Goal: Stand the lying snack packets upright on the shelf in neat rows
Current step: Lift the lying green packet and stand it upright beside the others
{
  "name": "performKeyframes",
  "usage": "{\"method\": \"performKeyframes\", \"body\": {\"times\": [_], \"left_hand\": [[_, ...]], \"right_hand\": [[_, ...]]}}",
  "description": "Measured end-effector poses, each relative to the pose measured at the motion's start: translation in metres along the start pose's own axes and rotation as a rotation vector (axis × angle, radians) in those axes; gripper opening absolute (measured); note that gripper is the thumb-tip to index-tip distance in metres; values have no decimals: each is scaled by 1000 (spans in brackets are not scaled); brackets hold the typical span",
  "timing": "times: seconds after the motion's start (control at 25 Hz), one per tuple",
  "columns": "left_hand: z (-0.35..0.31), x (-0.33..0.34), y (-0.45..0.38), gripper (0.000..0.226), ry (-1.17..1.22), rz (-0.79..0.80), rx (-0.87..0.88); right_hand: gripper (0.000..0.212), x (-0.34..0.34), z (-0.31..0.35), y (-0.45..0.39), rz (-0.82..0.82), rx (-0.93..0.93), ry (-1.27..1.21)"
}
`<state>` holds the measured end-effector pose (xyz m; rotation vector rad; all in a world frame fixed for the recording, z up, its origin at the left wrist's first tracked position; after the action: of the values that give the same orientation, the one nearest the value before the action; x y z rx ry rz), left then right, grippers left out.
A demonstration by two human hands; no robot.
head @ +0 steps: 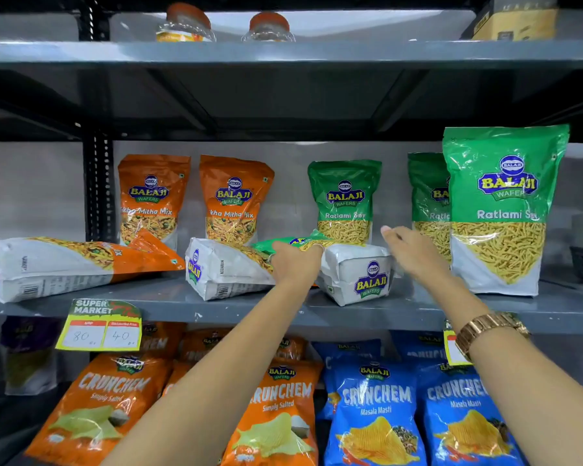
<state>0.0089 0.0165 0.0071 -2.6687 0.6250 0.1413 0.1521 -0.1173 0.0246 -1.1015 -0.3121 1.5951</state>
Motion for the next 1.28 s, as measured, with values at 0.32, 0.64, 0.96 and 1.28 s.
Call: {"method": "performKeyframes", "body": {"times": [0.32,0.64,0.96,1.28], "left_hand": [[6,26,-15,64,275,313,-343],[7,31,-17,38,317,345,-377],[2,27,-14,46,312,282,-261],[-12,18,-14,37,119,286,164]], "right_hand": [[48,17,-12,-23,333,329,-215],[25,29,-26,-23,542,530,-574],[21,22,-23,-12,431,415,-754],[38,-5,-24,12,344,264,-890]]}}
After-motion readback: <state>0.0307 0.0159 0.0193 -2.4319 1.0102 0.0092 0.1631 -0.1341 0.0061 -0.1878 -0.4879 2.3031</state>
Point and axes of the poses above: each hand's wrist, its own y-axis away from the middle knuckle, its own x-axis out of the palm, z = x × y, the point moved 2 cm from there along -y, towards the middle knuckle, and after that the axes turned 5 degrees about -y, right-handed, at the moved point
